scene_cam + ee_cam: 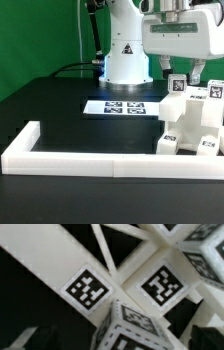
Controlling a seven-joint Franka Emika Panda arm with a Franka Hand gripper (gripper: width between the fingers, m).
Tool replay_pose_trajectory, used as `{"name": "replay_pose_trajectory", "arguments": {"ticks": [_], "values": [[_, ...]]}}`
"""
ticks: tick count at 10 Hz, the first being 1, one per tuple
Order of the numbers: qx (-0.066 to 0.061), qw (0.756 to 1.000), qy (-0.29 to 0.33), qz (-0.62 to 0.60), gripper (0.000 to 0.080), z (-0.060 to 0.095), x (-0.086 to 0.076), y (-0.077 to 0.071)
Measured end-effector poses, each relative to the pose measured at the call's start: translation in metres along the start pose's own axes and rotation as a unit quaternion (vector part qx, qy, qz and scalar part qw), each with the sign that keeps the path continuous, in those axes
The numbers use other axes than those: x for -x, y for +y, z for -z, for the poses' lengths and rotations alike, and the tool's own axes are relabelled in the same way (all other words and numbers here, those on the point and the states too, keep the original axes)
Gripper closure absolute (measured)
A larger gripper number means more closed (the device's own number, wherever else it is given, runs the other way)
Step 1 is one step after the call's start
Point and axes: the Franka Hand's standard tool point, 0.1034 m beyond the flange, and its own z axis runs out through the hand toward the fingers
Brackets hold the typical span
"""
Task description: Assemble chair
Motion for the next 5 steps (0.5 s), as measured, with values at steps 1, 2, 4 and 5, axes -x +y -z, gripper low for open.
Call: {"name": "replay_pose_trajectory", "arguments": {"ticks": [1,2,4,5], "values": [[0.002,0.998,0.002,0.057,0.0151,-0.0004,0.0001,0.0003],[0.003,0.996,0.002,0.09,0.0151,-0.0006,0.0011,-0.0001],[0.006,0.984,0.001,0.181,0.0151,-0.0035,0.0032,0.0007],[0.009,0.974,0.003,0.228,0.0151,-0.0036,0.003,0.0009]]}}
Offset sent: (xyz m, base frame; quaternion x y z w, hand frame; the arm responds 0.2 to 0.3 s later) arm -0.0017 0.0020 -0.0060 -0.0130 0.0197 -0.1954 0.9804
